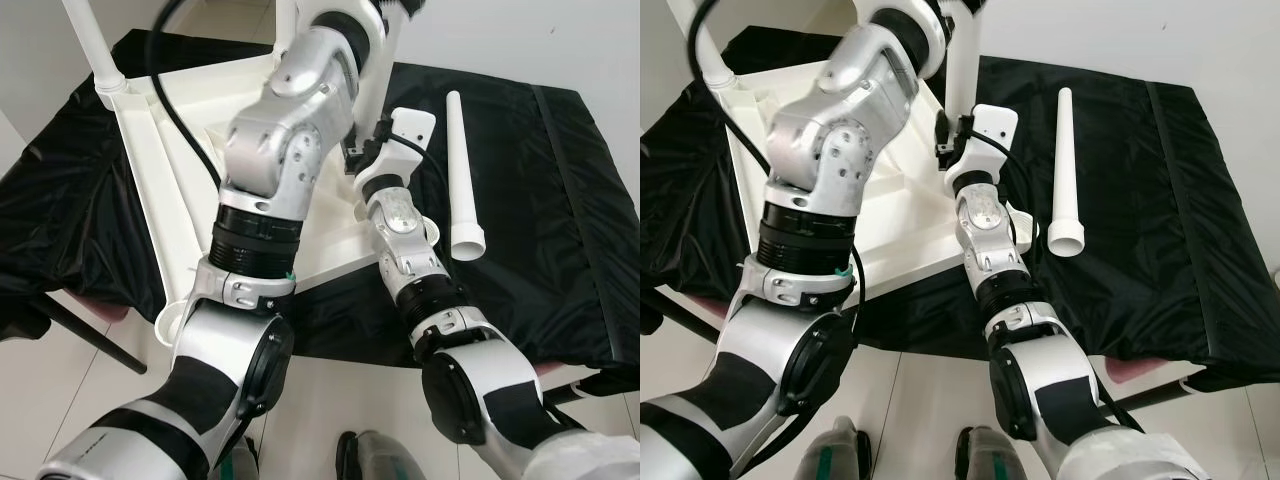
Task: Building children table
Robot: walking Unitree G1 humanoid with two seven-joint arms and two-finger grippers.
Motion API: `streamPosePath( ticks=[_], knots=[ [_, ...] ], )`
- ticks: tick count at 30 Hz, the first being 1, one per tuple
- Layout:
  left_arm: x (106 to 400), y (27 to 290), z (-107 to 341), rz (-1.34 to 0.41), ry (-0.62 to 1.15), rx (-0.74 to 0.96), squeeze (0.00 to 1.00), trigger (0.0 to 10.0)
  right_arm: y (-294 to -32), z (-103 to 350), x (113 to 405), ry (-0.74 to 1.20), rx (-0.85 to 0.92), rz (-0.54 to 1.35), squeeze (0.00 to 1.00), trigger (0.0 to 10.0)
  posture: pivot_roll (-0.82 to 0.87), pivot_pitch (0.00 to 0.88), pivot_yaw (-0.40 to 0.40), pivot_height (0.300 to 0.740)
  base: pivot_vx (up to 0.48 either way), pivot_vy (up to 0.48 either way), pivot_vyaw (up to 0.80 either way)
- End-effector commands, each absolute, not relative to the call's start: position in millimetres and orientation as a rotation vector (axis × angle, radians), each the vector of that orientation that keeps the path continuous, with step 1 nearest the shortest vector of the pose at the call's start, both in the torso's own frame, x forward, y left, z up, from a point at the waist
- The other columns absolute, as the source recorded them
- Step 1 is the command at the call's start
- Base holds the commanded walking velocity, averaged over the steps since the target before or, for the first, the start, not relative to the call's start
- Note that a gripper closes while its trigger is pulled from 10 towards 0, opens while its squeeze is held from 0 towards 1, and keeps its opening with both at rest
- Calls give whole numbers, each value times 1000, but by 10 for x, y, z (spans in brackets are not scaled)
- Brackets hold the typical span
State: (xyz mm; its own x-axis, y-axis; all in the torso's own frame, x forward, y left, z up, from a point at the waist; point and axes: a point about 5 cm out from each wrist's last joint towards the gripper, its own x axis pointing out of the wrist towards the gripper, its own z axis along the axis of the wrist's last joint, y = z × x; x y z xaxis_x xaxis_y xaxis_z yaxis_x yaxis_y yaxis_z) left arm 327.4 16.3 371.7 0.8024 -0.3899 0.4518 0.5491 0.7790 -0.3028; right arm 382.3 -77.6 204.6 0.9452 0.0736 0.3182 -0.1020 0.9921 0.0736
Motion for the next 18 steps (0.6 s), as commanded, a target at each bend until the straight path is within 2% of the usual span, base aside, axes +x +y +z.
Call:
streamPosePath(
  ticks=[1,9,10,15,17,18],
  knots=[
    [3162,28,3715,-716,-412,-476,0,10000,-807,2070,3843,-314,109,70,0,10000,-11,44,-15,740,0,0,0],
    [3164,139,3629,-710,-394,-442,0,10000,-1012,2128,3825,-339,111,14,0,10000,-20,53,-11,740,0,0,0],
    [3176,179,3436,-717,-343,-390,0,10000,-1099,2166,3782,-361,88,19,0,10000,-21,55,-10,740,0,0,0],
    [3195,233,3170,-706,-288,-279,0,10000,-1198,2203,3709,-383,57,31,0,10000,-27,58,-8,740,0,0,0],
    [3205,248,2858,-695,-220,-150,0,10000,-1274,2197,3619,-386,48,38,0,10000,-38,66,-4,740,0,0,0],
    [3205,248,2858,-695,-220,-150,0,10000,-1274,2197,3619,-386,48,38,0,10000,-38,66,-4,740,0,0,0]
  ],
)
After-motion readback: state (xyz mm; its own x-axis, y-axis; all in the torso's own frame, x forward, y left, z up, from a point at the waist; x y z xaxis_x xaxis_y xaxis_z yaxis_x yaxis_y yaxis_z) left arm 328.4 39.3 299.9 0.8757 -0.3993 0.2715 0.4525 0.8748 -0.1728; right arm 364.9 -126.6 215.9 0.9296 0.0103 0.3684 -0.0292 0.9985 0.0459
